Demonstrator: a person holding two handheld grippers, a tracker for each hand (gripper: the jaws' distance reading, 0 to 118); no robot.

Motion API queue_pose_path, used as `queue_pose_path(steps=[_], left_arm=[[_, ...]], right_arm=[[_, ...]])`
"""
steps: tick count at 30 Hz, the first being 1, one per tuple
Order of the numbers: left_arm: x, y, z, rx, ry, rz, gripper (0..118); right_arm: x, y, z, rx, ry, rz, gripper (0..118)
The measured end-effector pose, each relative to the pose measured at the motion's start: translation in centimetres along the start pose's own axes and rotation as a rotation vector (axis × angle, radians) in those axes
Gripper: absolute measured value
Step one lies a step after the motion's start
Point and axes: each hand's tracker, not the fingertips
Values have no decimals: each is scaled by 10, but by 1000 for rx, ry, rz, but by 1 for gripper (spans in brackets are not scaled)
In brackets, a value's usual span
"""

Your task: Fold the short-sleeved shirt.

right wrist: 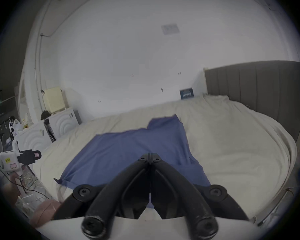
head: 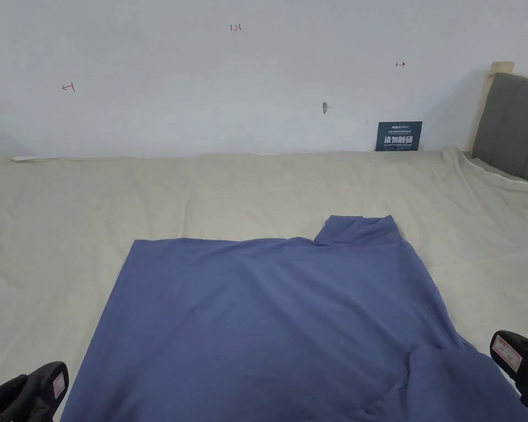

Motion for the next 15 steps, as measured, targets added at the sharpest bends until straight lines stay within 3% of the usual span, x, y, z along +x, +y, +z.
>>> queue_pose_path(steps=[2,6,9,12,15], left_arm=[[4,-2,4,14,-10,5,0],[11,6,17,91,27,3,0],[10,12,19,81,44,-25,0],[-4,20,1,-105,83,-77,0],[-34,13,-38,-442,55,-48,0]], right_arm=[[-8,-3,7,59,-32,25,0],[-13,2,17,89,-2,50,0],[-20,8,21,99,-17,134,0],[-24,8,22,85,-17,160,0],[-26,4,21,38,16,177,0]])
